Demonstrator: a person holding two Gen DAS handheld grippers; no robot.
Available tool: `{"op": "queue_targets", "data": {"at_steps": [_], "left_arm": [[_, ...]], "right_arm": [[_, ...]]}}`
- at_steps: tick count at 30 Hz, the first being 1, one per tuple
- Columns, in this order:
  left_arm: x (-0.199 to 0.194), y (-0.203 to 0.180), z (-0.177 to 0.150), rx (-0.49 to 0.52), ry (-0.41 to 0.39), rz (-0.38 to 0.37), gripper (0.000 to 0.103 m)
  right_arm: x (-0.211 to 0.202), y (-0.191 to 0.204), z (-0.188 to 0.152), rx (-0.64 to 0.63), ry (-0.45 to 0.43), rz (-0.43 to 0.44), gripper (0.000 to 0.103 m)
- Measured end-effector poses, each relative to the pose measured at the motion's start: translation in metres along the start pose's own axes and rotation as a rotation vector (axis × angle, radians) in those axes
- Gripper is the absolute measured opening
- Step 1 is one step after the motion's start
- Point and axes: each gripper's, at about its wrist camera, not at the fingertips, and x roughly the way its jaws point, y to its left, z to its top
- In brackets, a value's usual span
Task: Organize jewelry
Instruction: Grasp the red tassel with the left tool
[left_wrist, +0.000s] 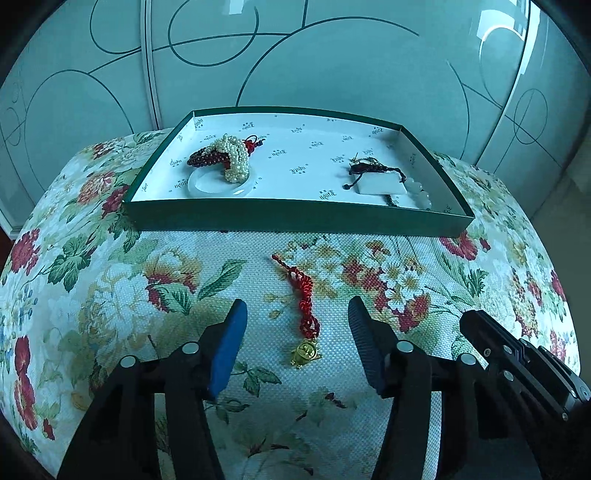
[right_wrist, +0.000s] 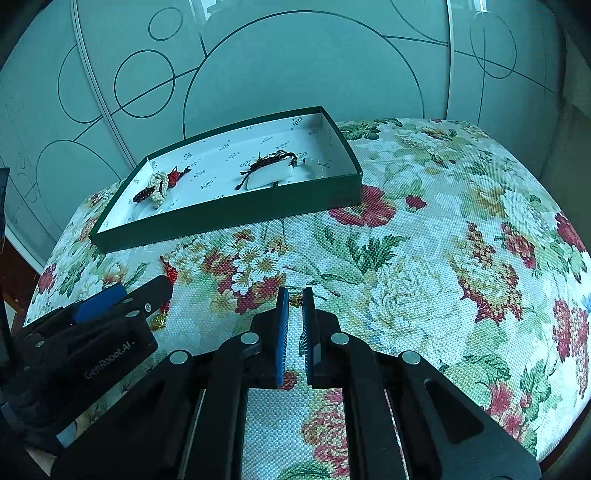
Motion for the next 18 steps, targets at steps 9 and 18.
{"op": "queue_targets", "data": {"at_steps": [9,18], "left_arm": [[0.014,0.0,-0.003,0.017,0.031,0.024,0.015],[0.012,0.003,-0.004,0.032,0.022,0.011,0.006]], "right_arm": [[0.003,-0.005,0.0,0.026,0.002,0.017,0.008],[0.005,-0.005,-0.001,0.032,0.008,0.019,0.008]]}}
